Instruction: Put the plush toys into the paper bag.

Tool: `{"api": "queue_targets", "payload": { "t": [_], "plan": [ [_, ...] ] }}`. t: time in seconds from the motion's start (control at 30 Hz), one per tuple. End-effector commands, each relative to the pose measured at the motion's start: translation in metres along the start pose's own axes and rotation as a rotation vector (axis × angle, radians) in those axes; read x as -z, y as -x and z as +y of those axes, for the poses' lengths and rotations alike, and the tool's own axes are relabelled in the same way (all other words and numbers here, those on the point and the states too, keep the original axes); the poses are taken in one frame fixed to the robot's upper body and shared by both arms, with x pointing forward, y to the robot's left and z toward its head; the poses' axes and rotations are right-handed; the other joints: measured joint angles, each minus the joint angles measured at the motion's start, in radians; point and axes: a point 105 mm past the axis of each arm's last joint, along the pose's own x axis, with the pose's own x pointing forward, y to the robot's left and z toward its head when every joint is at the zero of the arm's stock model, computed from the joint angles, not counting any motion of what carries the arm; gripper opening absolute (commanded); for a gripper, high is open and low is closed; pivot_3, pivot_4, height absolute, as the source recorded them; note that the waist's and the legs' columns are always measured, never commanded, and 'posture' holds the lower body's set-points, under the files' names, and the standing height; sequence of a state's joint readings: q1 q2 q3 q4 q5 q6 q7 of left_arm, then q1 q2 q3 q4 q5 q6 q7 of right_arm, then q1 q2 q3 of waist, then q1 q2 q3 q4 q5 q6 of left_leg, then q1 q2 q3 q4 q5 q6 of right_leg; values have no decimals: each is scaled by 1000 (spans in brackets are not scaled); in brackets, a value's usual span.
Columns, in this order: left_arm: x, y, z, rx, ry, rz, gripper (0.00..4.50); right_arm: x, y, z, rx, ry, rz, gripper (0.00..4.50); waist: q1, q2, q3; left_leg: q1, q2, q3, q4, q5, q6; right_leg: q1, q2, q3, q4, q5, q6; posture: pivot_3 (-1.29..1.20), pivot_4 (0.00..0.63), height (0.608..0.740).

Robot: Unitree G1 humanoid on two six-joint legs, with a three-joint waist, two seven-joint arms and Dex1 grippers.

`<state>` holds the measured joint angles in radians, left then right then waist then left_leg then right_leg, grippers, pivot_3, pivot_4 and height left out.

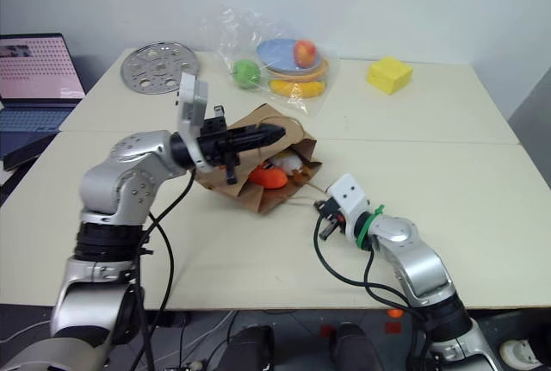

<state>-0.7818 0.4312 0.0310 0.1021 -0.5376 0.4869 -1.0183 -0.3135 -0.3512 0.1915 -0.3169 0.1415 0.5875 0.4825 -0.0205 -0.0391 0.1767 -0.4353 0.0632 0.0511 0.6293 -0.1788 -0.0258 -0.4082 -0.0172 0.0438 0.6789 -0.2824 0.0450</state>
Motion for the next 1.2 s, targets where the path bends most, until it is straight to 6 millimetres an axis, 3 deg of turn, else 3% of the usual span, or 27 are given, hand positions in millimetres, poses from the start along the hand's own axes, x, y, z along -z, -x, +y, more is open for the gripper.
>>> {"api": "queue_targets", "payload": {
  "t": [0.03,0.13,0.23,0.43,0.6,0.77,0.93,0.97,1.07,1.2],
  "plan": [
    [-21,-18,7,-35,-78,-74,0,-47,20,-16,105,108,-202,30,-1,0,0,0,0,0,0,0,0,0,0,1,0,0,0,0,150,740],
    [-36,-48,10,-18,-89,-153,0,-83,36,-24,205,203,-340,30,5,0,0,0,-1,0,1,0,0,1,0,0,-1,0,1,0,150,740],
    [-55,-65,19,-15,-89,-224,0,-112,42,-22,251,292,-439,30,2,0,0,0,-1,1,0,0,0,1,0,1,-1,0,1,0,150,740],
    [-62,-70,28,9,-87,-239,0,-143,40,-16,294,402,-541,30,-13,0,0,1,1,0,-2,0,0,0,2,0,-1,0,1,0,150,740],
    [-42,-63,26,58,-79,-157,0,-148,29,-4,239,391,-557,30,-11,0,0,0,1,-2,-3,0,0,-1,3,-1,0,0,1,0,150,740],
    [-17,-46,27,57,-78,-53,0,-125,2,7,151,320,-454,30,-11,0,0,0,1,-2,-3,0,0,-1,3,-1,1,0,1,0,150,740],
    [-6,-34,28,36,-63,-11,0,-97,-9,1,134,240,-345,30,-8,0,0,0,1,-1,-1,0,0,-1,2,-1,1,0,1,0,150,740],
    [-5,-32,28,32,-73,-3,0,-96,-9,0,139,250,-346,412,-7,0,0,0,1,-1,-1,0,0,-1,2,-1,1,0,1,0,150,740],
    [-14,-8,28,-11,-90,-13,639,-97,4,-9,124,229,-354,1277,-9,0,0,0,0,0,-1,0,0,-1,1,0,1,0,1,0,150,740],
    [-15,31,21,-85,-104,56,1805,-104,22,-11,63,248,-351,2672,-15,1,1,0,2,0,-3,0,0,-1,1,0,1,0,1,0,150,740]
  ]
}}
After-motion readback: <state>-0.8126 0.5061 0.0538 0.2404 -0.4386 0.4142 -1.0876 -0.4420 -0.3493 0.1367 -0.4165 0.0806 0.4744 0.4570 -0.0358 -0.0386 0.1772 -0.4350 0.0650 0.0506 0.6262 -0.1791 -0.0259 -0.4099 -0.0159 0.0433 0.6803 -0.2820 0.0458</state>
